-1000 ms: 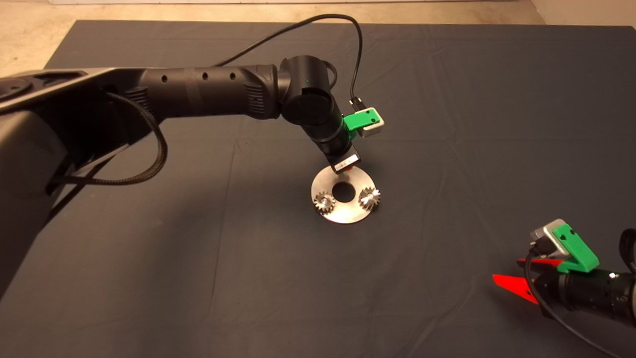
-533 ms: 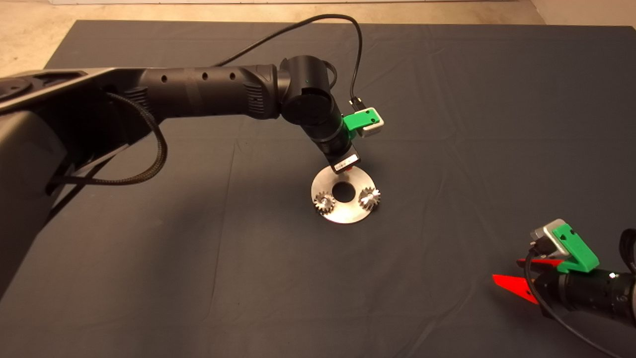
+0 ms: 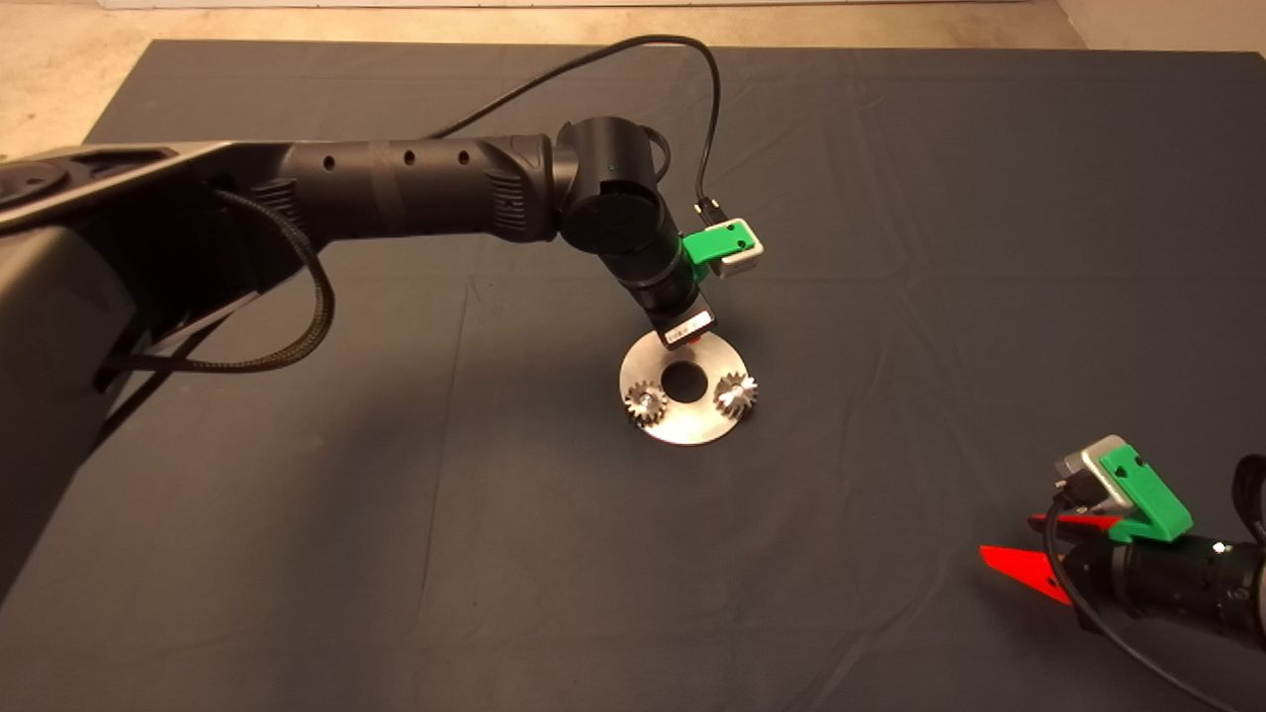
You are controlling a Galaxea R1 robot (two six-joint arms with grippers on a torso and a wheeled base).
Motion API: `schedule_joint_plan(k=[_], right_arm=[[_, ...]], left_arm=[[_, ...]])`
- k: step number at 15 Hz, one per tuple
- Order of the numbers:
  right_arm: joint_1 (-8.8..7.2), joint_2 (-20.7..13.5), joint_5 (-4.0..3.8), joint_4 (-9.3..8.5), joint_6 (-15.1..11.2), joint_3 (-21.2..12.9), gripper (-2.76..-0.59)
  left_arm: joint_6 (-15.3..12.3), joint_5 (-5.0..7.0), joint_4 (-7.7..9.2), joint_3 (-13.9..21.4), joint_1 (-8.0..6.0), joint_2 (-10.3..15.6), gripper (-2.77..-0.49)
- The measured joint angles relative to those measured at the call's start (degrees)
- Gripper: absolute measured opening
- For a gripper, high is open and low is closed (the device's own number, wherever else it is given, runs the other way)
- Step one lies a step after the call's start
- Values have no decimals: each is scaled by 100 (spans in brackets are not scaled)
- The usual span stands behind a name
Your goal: Install three planetary gears onto the carrier pins
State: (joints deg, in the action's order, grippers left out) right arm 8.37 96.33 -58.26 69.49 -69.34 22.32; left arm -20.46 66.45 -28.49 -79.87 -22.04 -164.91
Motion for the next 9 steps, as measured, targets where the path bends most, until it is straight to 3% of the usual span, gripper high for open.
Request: schedule_joint_plan(k=[9], right_arm=[[0,0,0,0,2,0,-173]], left_arm=[[21,-5,-45,-2,41,0,-264]])
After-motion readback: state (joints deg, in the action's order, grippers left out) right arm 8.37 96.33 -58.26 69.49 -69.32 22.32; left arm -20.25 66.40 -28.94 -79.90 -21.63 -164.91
